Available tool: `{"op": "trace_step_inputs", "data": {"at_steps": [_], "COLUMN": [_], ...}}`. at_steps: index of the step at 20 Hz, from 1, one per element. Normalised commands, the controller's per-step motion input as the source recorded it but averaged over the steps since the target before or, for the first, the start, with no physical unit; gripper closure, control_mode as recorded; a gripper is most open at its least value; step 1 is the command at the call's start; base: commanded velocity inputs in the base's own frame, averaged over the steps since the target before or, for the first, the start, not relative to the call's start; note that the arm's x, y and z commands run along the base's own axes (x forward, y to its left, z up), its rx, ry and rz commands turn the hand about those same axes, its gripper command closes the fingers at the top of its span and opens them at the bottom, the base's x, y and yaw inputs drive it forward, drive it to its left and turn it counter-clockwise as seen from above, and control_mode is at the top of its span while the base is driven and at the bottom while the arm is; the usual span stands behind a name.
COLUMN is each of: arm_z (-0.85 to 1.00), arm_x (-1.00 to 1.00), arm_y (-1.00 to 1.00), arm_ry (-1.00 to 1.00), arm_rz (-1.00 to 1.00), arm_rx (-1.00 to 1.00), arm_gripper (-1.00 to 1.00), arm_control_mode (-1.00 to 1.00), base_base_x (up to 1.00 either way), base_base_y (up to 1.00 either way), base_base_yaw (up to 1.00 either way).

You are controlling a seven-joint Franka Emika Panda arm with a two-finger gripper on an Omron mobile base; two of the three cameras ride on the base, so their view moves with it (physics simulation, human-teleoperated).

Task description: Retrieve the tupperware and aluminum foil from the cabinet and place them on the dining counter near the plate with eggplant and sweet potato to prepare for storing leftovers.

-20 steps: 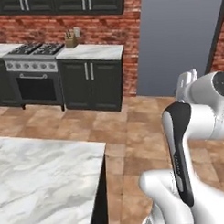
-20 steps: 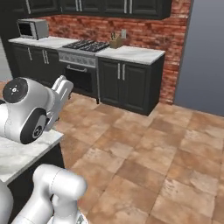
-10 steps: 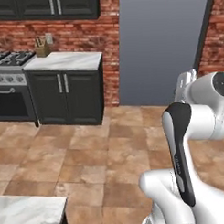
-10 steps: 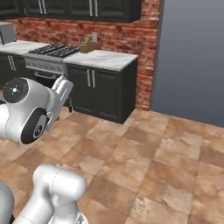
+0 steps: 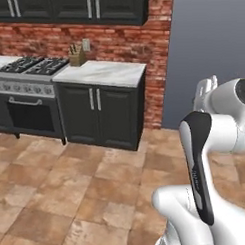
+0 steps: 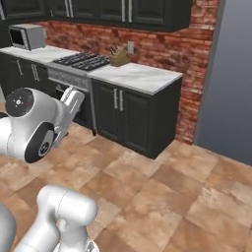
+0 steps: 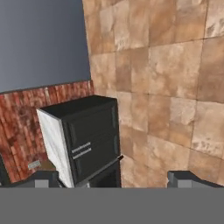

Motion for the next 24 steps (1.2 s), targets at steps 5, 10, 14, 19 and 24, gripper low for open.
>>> {"op": "trace_step_inputs", "data": {"at_steps": [5, 10, 14, 19, 24], "arm_z": [0.0, 0.0, 0.0, 0.0, 0.0], "arm_x": [0.0, 0.0, 0.0, 0.0, 0.0], "arm_y": [0.0, 0.0, 0.0, 0.0, 0.0], "arm_ry": [0.0, 0.0, 0.0, 0.0, 0.0], "arm_rz": [0.0, 0.0, 0.0, 0.0, 0.0], "arm_rx": [0.0, 0.0, 0.0, 0.0, 0.0], "arm_gripper": [-1.0, -1.0, -1.0, -1.0, -1.0], "arm_control_mode": [1.0, 1.0, 1.0, 1.0, 1.0], "base_base_x": [1.0, 1.0, 1.0, 1.0, 1.0], "base_base_y": [0.0, 0.0, 0.11, 0.37, 0.55], "base_base_yaw": [0.55, 0.51, 0.48, 0.43, 0.38]}}
